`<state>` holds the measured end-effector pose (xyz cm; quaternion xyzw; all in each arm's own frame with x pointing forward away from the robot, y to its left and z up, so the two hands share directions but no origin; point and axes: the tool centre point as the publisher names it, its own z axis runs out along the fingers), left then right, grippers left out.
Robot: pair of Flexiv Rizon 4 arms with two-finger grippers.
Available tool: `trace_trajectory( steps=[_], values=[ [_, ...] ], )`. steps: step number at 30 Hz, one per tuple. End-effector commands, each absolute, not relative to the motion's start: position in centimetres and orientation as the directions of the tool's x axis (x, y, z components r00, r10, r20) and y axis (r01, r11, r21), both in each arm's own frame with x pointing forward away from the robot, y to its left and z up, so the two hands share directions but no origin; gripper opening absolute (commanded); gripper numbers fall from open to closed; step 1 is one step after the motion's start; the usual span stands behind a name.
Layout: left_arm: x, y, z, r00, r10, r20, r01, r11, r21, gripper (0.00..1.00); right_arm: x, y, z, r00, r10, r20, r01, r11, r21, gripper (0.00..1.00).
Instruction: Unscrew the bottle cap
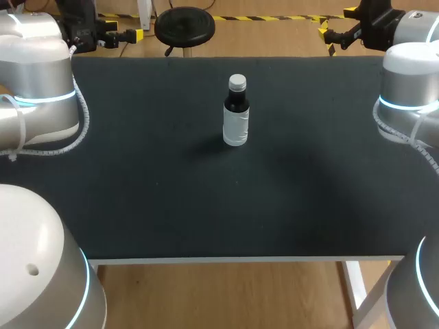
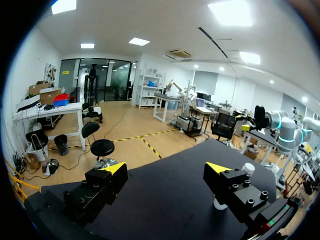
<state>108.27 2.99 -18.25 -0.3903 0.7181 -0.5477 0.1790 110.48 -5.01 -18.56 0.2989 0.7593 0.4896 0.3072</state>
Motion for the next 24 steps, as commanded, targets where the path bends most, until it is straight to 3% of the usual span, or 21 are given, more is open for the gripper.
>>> trace_trajectory(
  steps=[1, 24],
  values=[
    [108.32, 3.00, -18.25, -0.632, -0.756, 0.172, -0.366, 0.095, -0.926, 1.00, 110.45, -5.02, -18.52, -0.633, 0.755, -0.174, 0.155, 0.343, 0.926, 1.00],
    [108.28, 2.37, -18.29, -0.644, -0.747, 0.165, -0.353, 0.100, -0.930, 1.00, 110.45, -5.02, -18.52, -0.633, 0.755, -0.174, 0.155, 0.343, 0.926, 1.00]
  ],
)
